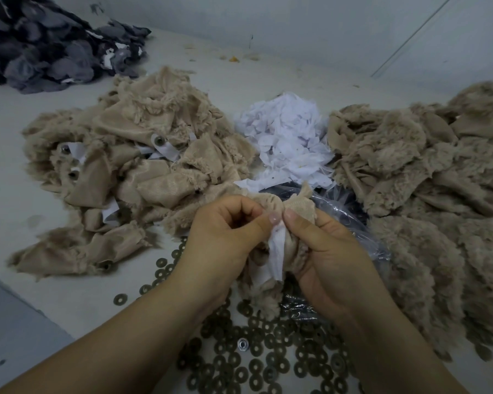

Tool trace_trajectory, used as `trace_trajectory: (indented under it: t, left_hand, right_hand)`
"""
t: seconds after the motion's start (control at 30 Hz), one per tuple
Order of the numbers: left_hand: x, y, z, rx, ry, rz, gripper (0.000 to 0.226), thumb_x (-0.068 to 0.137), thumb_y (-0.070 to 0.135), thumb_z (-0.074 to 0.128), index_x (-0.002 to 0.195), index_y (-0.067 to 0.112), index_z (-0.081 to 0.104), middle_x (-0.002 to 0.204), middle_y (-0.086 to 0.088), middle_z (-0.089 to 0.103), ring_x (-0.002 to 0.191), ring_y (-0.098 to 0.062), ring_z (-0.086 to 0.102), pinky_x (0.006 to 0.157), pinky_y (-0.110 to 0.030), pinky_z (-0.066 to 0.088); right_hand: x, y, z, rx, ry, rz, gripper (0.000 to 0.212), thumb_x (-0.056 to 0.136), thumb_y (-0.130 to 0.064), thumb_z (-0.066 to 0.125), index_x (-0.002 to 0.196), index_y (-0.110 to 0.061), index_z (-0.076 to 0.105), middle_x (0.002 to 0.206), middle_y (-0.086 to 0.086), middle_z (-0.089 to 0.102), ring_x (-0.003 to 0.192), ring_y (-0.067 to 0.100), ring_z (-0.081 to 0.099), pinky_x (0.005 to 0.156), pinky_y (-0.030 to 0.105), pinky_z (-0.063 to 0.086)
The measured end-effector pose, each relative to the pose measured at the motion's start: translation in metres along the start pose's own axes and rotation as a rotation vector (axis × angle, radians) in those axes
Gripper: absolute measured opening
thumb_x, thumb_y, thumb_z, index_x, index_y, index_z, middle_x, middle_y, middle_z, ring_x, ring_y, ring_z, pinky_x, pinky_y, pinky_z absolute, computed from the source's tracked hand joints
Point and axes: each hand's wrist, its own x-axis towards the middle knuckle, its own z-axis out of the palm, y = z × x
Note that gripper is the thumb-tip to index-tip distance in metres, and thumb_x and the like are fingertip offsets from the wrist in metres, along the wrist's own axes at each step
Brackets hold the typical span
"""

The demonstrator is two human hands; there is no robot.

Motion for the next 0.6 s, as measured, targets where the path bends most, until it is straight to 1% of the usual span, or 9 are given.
trace_trajectory:
  t: [0.07,0.17,0.2,0.3,0.33,0.4,0.47,0.53,0.6]
  left_hand:
    - [0.0008,0.0022,0.0002,-0.089,0.0,-0.058,0.013,0.067,0.025,0.077,0.065,0.014,0.071,0.065,-0.01,0.066,0.057,-0.02,0.059,0.051,-0.024,0.053]
    - [0.0023,0.0034,-0.0002,-0.167,0.046,-0.081,0.014,0.066,0.023,0.074,0.066,0.01,0.07,0.064,-0.011,0.063,0.057,-0.021,0.056,0.049,-0.025,0.051]
    - [0.0023,0.0038,0.0002,-0.164,0.066,-0.076,0.014,0.067,0.023,0.073,0.067,0.01,0.071,0.065,-0.011,0.063,0.058,-0.021,0.056,0.051,-0.025,0.052]
    - [0.0015,0.0044,0.0024,-0.113,0.099,-0.058,0.011,0.076,0.016,0.072,0.065,0.015,0.073,0.064,-0.004,0.067,0.056,-0.012,0.059,0.05,-0.021,0.049]
    - [0.0007,0.0044,0.003,-0.102,0.1,-0.056,0.013,0.078,0.015,0.072,0.065,0.016,0.073,0.064,-0.003,0.067,0.055,-0.01,0.059,0.049,-0.02,0.048]
    - [-0.0004,0.0033,0.0037,-0.066,0.107,-0.037,0.012,0.079,0.017,0.072,0.067,0.017,0.074,0.065,-0.009,0.068,0.056,-0.015,0.059,0.049,-0.021,0.048]
    - [-0.0018,0.0011,0.0039,-0.001,0.121,0.018,0.013,0.084,0.012,0.072,0.071,0.014,0.073,0.071,-0.017,0.069,0.061,-0.022,0.059,0.053,-0.026,0.052]
    - [-0.0027,-0.0006,0.0042,0.112,0.119,0.1,0.01,0.084,0.014,0.075,0.075,0.015,0.071,0.073,-0.01,0.07,0.063,-0.016,0.062,0.056,-0.025,0.054]
    - [-0.0038,-0.0015,0.006,0.21,0.113,0.141,0.013,0.082,0.02,0.078,0.074,0.018,0.068,0.069,-0.002,0.066,0.061,-0.01,0.059,0.055,-0.023,0.051]
  right_hand:
    - [-0.0006,-0.0006,0.0009,0.009,-0.007,0.016,0.034,0.083,-0.014,0.062,0.113,0.002,0.068,0.111,0.021,0.073,0.099,0.029,0.071,0.09,0.04,0.058]
    - [0.0,-0.0001,0.0009,0.037,0.005,0.083,0.028,0.09,-0.014,0.058,0.109,0.002,0.07,0.106,0.021,0.074,0.092,0.028,0.074,0.075,0.036,0.062]
    - [0.0001,0.0001,0.0005,0.04,0.013,0.106,0.031,0.091,-0.017,0.058,0.112,0.002,0.069,0.107,0.022,0.074,0.096,0.029,0.073,0.076,0.036,0.062]
    - [-0.0029,0.0,0.0017,-0.015,-0.032,0.162,0.048,0.084,-0.034,0.062,0.117,-0.001,0.068,0.114,0.02,0.072,0.107,0.03,0.07,0.085,0.039,0.06]
    - [-0.0043,-0.0002,0.003,-0.041,-0.049,0.167,0.046,0.082,-0.034,0.064,0.114,-0.002,0.07,0.113,0.02,0.072,0.105,0.029,0.071,0.084,0.038,0.061]
    - [-0.0052,0.0,0.0028,-0.055,-0.041,0.17,0.038,0.079,-0.026,0.068,0.107,-0.001,0.072,0.109,0.021,0.073,0.097,0.029,0.073,0.078,0.037,0.062]
    - [-0.0044,-0.0002,0.0013,-0.027,-0.003,0.174,0.039,0.08,-0.021,0.067,0.111,0.003,0.07,0.11,0.023,0.072,0.097,0.032,0.072,0.081,0.04,0.062]
    - [-0.004,-0.0017,0.0019,-0.021,0.013,0.174,0.04,0.085,-0.018,0.066,0.117,0.005,0.067,0.115,0.025,0.07,0.102,0.034,0.069,0.085,0.041,0.06]
    - [-0.0033,-0.0026,0.0026,-0.012,0.028,0.176,0.039,0.087,-0.018,0.066,0.119,0.006,0.066,0.117,0.025,0.069,0.103,0.033,0.069,0.083,0.039,0.06]
